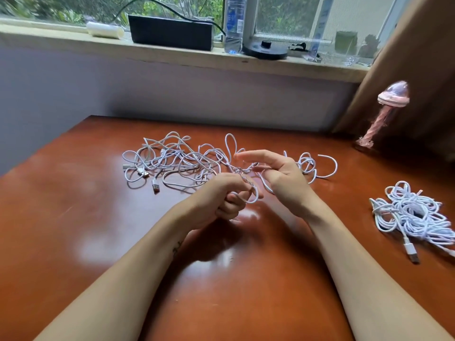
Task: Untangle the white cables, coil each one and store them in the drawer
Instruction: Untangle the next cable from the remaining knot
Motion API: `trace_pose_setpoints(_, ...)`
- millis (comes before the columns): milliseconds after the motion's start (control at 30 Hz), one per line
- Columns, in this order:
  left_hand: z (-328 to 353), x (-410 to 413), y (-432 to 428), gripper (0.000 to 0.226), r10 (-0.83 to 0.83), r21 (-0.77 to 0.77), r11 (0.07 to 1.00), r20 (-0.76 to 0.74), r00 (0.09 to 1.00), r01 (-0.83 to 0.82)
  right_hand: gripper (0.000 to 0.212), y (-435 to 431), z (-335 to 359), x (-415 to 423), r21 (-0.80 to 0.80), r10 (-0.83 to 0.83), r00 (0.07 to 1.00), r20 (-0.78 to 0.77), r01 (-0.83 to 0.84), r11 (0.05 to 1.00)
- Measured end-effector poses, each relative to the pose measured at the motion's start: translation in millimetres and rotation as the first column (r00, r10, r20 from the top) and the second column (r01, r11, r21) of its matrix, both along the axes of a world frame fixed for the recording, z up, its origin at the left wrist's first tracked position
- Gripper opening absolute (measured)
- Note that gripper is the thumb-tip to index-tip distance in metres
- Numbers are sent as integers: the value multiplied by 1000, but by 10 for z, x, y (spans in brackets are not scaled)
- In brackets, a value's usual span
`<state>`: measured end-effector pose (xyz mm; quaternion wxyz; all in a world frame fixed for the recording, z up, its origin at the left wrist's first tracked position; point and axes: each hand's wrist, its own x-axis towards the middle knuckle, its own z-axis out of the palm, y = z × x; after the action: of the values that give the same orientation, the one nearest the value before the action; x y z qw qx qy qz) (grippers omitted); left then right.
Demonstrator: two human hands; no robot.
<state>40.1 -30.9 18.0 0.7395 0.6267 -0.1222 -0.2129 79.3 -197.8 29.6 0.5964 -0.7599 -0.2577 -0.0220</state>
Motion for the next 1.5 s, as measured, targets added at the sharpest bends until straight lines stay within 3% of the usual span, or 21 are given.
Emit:
trace_pose_setpoints(200,26,-34,6,26,-47,10,999,39,998,47,40,-1,-43,-20,-124,41,999,-12,-42,991)
trace_pose_setpoints(300,50,-42,51,26,-24,-68,997,52,998,28,20,-12,-25,-42,-159,71,996,-54,-79,984)
trace_pose_setpoints(400,45,-26,82,20,34,-138,990,93,995,-21,20,-27,-25,-17,-195,75,997,29,-68,979)
trace_pose_setpoints(500,16,-27,81,31,43,-105,994,149,988,-28,15,-15,-24,20,-81,21,999,46,-17,997)
trace_pose_setpoints(667,-27,-76,-12,17,-71,117,992,145,987,55,16,-47,-53,110,54,-124,991,40,122,991)
trace_pose_setpoints(767,-32,-94,-30,18,-74,139,989,117,990,58,18,-48,-56,138,80,-194,978,80,188,979)
trace_pose_setpoints(900,36,-70,-27,24,31,-93,996,120,992,-20,18,-88,-126,210,39,-245,959,144,242,970)
trace_pose_setpoints(1000,94,-46,21,30,103,-332,941,111,988,-61,19,-54,-164,184,11,-219,962,162,220,975)
trace_pose_setpoints(1100,125,-17,88,38,173,-469,874,62,983,-125,21,7,-178,148,-24,-197,965,172,204,979)
trace_pose_setpoints(1233,139,53,130,43,316,-531,806,11,949,-262,17,46,-176,97,-45,-196,974,117,202,978)
trace_pose_setpoints(1333,169,60,139,29,401,-536,775,6,916,-336,17,101,-195,52,-72,-126,989,82,132,989)
trace_pose_setpoints(1500,227,22,196,40,467,-566,720,-32,884,-401,17,219,-263,-21,-224,4,996,89,16,974)
